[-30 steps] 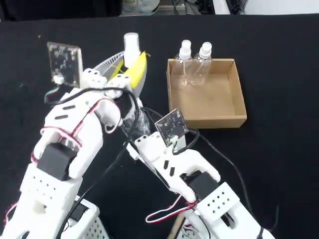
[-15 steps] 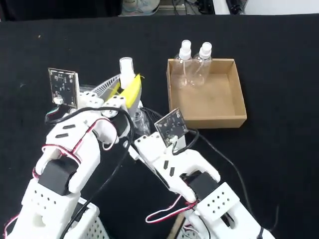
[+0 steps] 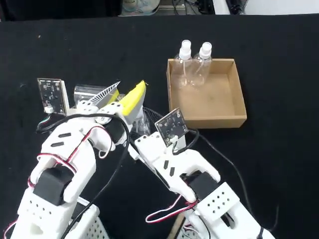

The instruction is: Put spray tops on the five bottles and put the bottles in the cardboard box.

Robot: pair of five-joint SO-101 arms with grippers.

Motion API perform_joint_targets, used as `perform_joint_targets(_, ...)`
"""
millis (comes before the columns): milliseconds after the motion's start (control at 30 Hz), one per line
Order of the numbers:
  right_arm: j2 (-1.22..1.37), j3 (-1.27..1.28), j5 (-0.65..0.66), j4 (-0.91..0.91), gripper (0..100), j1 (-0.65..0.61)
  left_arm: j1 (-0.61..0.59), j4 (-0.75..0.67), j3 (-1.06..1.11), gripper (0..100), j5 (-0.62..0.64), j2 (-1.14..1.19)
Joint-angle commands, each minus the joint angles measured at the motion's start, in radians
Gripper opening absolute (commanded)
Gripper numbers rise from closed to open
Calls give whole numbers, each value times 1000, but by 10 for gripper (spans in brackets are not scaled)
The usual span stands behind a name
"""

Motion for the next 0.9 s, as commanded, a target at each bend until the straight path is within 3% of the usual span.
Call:
perform_joint_targets(0, -19, -8, -6, -32, 11, -9, -45, 9, -64, 196, 9, -6)
perform_joint_targets(300, -19, -8, -6, -32, 11, -9, -116, 26, -61, 196, -40, 124)
perform_joint_targets(633, -19, -8, -6, -32, 11, -9, -102, 365, -199, 196, -40, 91)
perform_joint_targets(867, -19, -7, -6, -29, 11, -9, -108, 330, -326, 196, -32, 61)
